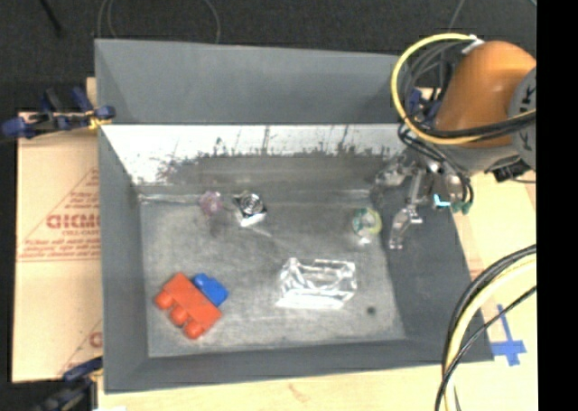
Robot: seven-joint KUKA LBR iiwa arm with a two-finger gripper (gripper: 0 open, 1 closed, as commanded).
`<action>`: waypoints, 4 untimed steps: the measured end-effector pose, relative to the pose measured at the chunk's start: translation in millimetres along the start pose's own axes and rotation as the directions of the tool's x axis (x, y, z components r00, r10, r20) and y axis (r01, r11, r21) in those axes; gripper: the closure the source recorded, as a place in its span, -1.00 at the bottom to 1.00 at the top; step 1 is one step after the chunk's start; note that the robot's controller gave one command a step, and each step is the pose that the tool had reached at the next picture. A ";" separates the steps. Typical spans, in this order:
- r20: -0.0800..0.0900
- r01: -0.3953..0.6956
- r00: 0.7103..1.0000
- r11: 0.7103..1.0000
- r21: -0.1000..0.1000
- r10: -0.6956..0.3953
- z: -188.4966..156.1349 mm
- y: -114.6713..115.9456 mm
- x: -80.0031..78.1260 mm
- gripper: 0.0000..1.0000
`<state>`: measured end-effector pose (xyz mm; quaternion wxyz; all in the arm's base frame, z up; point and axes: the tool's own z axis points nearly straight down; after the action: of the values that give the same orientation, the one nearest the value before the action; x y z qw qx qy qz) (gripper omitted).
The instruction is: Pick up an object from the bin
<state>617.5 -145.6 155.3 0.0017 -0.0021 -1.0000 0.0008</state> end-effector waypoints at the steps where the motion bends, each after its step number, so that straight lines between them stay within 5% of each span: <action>1: 0.014 -0.060 0.998 0.998 -0.003 0.060 84.8 -16.8 -27.5 -1.00; 2: 0.018 -0.056 0.998 0.998 0.002 0.056 79.6 -18.1 -28.3 1.00; 3: 0.003 -0.053 0.999 0.999 -0.001 0.053 82.6 -16.8 -25.3 -1.00; 4: 0.005 -0.126 0.992 0.992 -0.002 0.126 78.1 52.8 -37.1 -1.00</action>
Offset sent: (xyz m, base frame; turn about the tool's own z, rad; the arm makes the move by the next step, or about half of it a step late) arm 0.0240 -0.0167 -0.0853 0.0605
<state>654.6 -93.1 77.1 -0.0011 -0.0652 -0.9979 0.0003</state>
